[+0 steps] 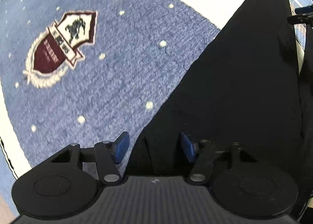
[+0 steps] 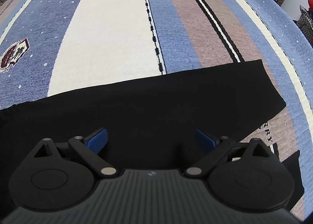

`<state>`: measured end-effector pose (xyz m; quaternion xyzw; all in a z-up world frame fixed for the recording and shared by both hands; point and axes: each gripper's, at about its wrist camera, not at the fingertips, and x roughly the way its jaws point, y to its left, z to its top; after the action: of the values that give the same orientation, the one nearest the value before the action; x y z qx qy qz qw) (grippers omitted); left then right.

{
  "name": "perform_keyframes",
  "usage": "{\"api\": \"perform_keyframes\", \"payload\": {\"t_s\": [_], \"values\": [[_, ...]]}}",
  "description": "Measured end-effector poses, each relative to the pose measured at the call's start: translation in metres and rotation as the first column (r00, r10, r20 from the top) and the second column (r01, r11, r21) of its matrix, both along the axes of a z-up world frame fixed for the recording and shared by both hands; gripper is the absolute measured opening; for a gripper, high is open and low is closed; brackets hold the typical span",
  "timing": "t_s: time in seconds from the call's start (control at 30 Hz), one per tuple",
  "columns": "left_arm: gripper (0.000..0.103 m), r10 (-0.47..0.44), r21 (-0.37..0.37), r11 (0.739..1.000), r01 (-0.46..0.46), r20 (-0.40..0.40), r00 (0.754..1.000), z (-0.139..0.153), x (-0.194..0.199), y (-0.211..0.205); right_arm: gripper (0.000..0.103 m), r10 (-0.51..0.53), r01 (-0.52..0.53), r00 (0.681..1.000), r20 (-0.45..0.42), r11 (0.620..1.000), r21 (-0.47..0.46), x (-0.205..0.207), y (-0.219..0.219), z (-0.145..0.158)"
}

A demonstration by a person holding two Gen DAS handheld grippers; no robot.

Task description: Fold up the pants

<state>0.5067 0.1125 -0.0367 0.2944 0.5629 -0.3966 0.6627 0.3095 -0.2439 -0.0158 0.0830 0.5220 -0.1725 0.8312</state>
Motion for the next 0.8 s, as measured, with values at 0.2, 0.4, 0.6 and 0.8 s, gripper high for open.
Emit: {"api": "perform_keyframes", "payload": {"t_s": [0.2,0.4,0.6,0.8], "values": [[0.046,-0.038,0.045,0.998,0.043,-0.097,0.995,0.008,0.011,-0.007,0.095,-0.004,0.005,1.000,-0.006,1.000,0.008,-0.006,0.001,-0.002],[0.027,-0.077,0.084,0.993,0.083,-0.069,0.995,0.014,0.000,-0.016,0.095,-0.018,0.018,1.000,0.000,1.000,0.000,-0.015,-0.005,0.002],[0.012,-0.024,0.100,0.995,0.020,0.037,0.999,0.027,-0.023,-0.011,0.091,-0.055,0.055,0.998,0.003,0.998,-0.019,-0.025,-0.025,0.001],[0.012,0.003,0.129,0.991,-0.023,0.152,0.988,0.033,-0.044,-0.017,0.080,-0.083,0.083,0.997,0.000,0.996,-0.045,-0.027,-0.067,-0.006]]}}
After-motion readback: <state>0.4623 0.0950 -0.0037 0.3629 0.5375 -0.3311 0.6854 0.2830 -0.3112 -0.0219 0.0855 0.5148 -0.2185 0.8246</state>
